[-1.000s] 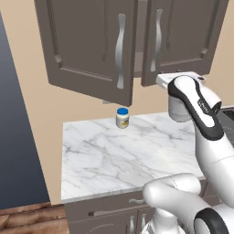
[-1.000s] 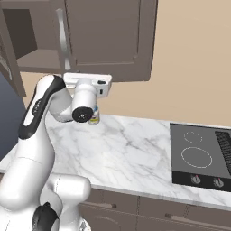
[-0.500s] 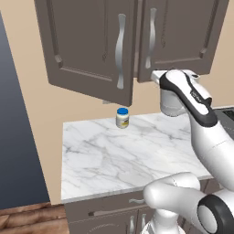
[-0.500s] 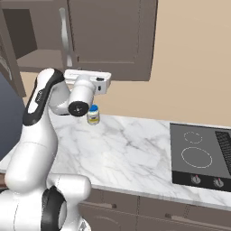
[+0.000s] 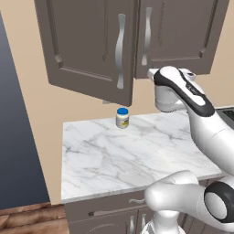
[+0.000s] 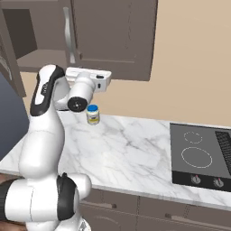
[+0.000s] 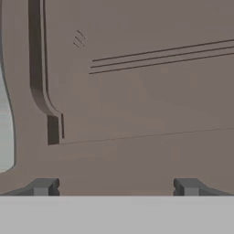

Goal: Close all open cabinet doors.

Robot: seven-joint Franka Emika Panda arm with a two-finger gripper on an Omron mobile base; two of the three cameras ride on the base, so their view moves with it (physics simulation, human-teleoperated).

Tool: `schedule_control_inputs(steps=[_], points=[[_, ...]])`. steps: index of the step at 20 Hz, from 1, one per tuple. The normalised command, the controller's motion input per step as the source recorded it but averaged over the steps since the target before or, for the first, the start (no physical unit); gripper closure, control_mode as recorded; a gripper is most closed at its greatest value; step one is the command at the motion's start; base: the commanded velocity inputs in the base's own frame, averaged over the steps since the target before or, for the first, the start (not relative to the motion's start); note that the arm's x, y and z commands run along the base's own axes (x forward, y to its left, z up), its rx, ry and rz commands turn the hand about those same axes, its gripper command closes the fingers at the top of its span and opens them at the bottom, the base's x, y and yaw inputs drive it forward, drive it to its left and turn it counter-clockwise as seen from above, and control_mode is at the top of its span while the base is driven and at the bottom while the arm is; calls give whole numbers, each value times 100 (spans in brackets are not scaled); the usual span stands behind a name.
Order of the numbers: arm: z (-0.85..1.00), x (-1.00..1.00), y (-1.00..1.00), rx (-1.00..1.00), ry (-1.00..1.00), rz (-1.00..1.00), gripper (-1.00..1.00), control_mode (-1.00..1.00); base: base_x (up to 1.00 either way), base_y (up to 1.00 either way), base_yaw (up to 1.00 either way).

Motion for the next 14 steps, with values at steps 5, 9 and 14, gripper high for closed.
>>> schedule_control_inputs(steps=[5, 9, 14], points=[[0, 10, 0, 0, 6, 0, -100, -100, 0, 0, 0], [0, 15, 0, 0, 7, -1, -100, -100, 0, 0, 0], [5, 8, 0, 0, 9, -1, -100, -100, 0, 0, 0]])
